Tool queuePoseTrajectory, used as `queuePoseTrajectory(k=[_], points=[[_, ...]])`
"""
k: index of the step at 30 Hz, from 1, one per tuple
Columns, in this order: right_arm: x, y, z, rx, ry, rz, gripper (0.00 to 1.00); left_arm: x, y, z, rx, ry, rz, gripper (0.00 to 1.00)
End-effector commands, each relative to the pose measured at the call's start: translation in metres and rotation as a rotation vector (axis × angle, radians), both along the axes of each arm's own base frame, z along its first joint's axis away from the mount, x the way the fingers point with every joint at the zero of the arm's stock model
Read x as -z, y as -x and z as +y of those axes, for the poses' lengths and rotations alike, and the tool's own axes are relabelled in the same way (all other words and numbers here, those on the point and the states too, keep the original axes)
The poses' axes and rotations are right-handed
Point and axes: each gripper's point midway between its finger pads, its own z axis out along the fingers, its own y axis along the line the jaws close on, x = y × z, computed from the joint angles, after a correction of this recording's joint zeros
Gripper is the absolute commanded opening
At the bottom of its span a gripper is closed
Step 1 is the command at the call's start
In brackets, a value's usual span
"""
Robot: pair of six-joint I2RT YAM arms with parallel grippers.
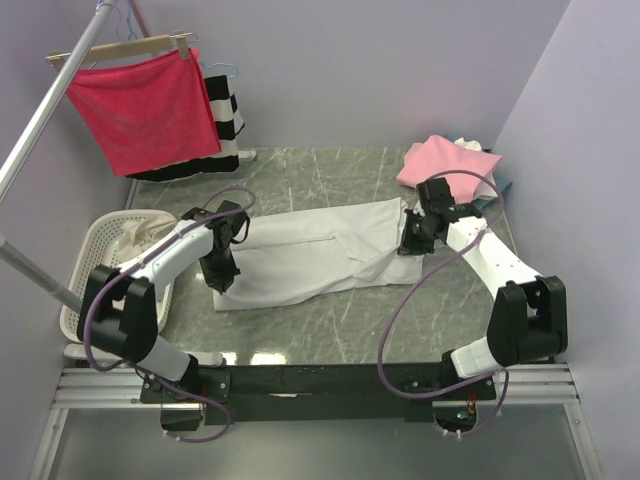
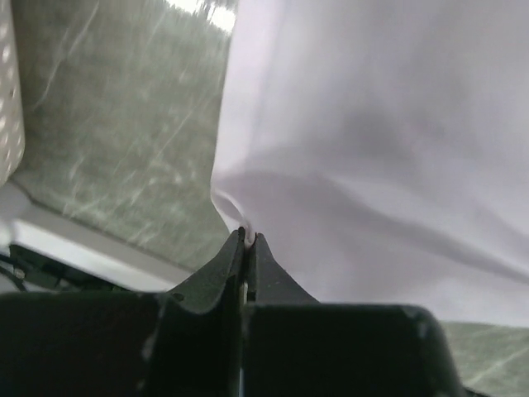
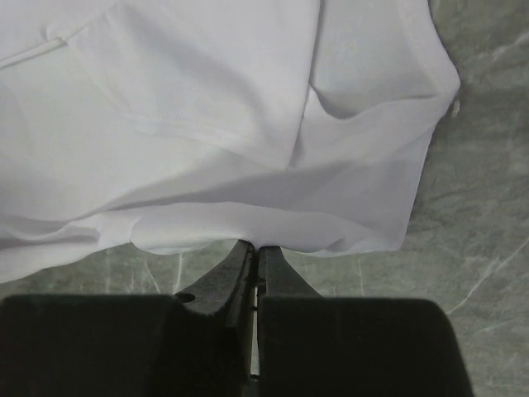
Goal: Fold and stack the t-shirts
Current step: Fold the other side of the tshirt into a rectangle
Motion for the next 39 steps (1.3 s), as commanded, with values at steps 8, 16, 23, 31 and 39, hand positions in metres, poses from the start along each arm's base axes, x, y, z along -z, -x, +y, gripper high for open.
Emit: queuePoseTrajectory(k=[8,16,23,31,39], points=[[-0.014,-0.067,0.006,-0.034,0.01,-0.077,0.0,0.009,-0.061,0.022,-0.001,-0.121,-0.071,0.04],[0.002,-0.096,0.013,-0.074,0.008,-0.032,0.0,0.03,-0.076,0.025,-0.001,-0.14,-0.034,0.05],[-0.003,-0.13,0.027,-0.093,-0.044,-0.08,0.0,0.032,-0.1,0.034,-0.028,-0.201,-0.08,0.05],[0.01,-0.146,0.017,-0.045,0.021,-0.039,0.2,0.031,-0.111,0.045,-0.041,-0.259,-0.111,0.15],[-0.02,-0.145,-0.011,0.045,0.143,-0.163,0.69,0.015,-0.11,0.062,-0.077,-0.35,-0.152,0.89]])
